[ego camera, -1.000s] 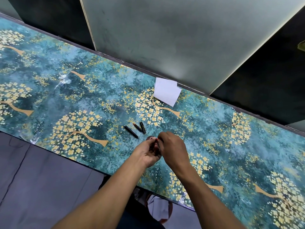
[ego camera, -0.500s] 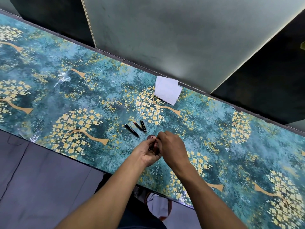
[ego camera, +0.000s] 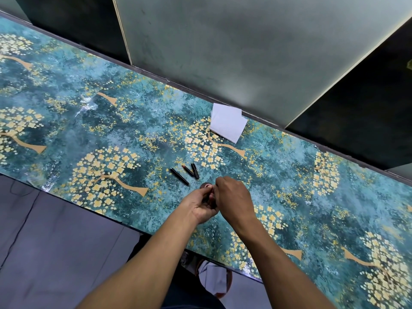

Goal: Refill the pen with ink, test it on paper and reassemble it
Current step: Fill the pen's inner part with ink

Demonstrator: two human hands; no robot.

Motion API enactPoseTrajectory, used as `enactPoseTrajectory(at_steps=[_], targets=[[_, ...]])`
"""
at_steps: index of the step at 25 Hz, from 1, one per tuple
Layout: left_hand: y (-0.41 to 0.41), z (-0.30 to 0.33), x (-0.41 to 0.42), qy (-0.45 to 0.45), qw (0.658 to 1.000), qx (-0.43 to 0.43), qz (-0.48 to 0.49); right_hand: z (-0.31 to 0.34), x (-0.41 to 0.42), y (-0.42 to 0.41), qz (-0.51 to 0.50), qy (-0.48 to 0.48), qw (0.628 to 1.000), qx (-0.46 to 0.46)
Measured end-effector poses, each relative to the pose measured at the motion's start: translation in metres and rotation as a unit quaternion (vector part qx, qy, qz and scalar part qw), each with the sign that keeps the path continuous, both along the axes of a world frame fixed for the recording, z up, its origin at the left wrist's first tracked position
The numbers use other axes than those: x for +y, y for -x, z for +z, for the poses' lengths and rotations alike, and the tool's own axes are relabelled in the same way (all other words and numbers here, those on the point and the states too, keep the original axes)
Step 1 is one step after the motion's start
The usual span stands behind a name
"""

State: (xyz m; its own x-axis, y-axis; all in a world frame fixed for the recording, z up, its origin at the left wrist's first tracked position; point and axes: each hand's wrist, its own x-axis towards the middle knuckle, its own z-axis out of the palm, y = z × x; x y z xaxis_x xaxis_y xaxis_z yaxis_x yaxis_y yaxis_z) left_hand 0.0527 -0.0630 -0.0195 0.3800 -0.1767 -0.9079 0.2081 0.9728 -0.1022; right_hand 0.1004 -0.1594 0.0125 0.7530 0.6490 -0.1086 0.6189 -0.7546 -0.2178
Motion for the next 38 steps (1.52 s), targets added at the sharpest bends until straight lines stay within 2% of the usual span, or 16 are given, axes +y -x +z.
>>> enactPoseTrajectory(at_steps=[6, 18, 22, 25, 38], targets=[[0.001, 0.002, 0.001, 0.001, 1.0, 0.0, -0.002, 0.001, -0.005, -0.003, 0.014, -0.018, 0.998, 0.058], [0.0, 0.004, 0.0, 0.003, 1.0, 0.006, 0.004, 0.001, -0.002, 0.0, 0.011, 0.019, 1.0, -0.005], [0.0, 0.007, 0.001, 0.013, 1.0, 0.004, 0.02, 0.001, -0.005, -0.001, 0.004, -0.006, 1.0, 0.026], [0.0, 0.01, 0.001, 0.002, 1.0, 0.002, -0.004, 0.005, -0.007, -0.001, 0.011, -0.015, 0.999, 0.047], [0.001, 0.005, 0.002, -0.004, 1.0, 0.006, -0.019, 0.006, 0.003, 0.001, 0.015, 0.016, 1.0, 0.004]])
